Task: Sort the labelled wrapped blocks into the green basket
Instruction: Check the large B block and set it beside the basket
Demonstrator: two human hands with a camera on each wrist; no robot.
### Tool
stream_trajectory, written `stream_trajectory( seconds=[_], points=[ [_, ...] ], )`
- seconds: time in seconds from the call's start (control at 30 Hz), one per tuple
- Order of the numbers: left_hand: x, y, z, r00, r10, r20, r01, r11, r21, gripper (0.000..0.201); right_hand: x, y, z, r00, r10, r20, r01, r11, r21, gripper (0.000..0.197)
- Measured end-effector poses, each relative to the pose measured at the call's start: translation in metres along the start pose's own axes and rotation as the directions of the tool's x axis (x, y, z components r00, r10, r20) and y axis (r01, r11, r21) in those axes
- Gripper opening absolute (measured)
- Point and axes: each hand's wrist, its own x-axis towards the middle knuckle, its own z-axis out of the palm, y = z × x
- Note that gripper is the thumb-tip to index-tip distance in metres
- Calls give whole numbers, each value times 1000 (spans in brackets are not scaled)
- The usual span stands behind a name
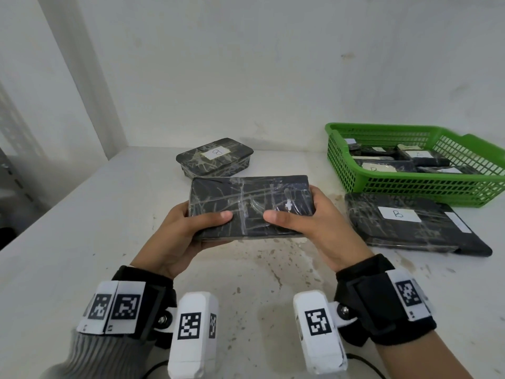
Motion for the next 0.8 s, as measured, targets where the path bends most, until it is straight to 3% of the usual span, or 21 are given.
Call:
stream_trajectory(
  seconds=[0.1, 0.23, 0.37, 0.53, 0.63, 0.8],
  points=[
    [-2, 1, 0, 1000, -5, 16, 5, 1000, -2, 58, 0, 1, -2, 999, -39, 26, 40, 999, -27, 93],
    [-5, 6, 3, 1000, 0, -2, 0, 997, -78, 28, -1, 4, 2, 997, -67, 28, 69, 995, -71, 89],
    [-4, 7, 8, 997, 21, -80, -24, 999, -35, 49, -2, 2, 4, 997, -76, 19, 77, 995, -57, 92],
    [-5, 6, 11, 996, 20, -90, -21, 1000, -7, 47, -3, 8, 11, 989, -108, -101, 101, 992, -72, 70],
    [-8, 9, 12, 995, -2, -99, -2, 1000, -30, 40, -4, 9, 13, 985, -138, -107, 125, 985, -119, 70],
    [-4, 7, 12, 984, 15, -176, -15, 1000, 3, 52, -5, 7, 15, 985, -144, -92, 135, 986, -99, 77]
  ],
)
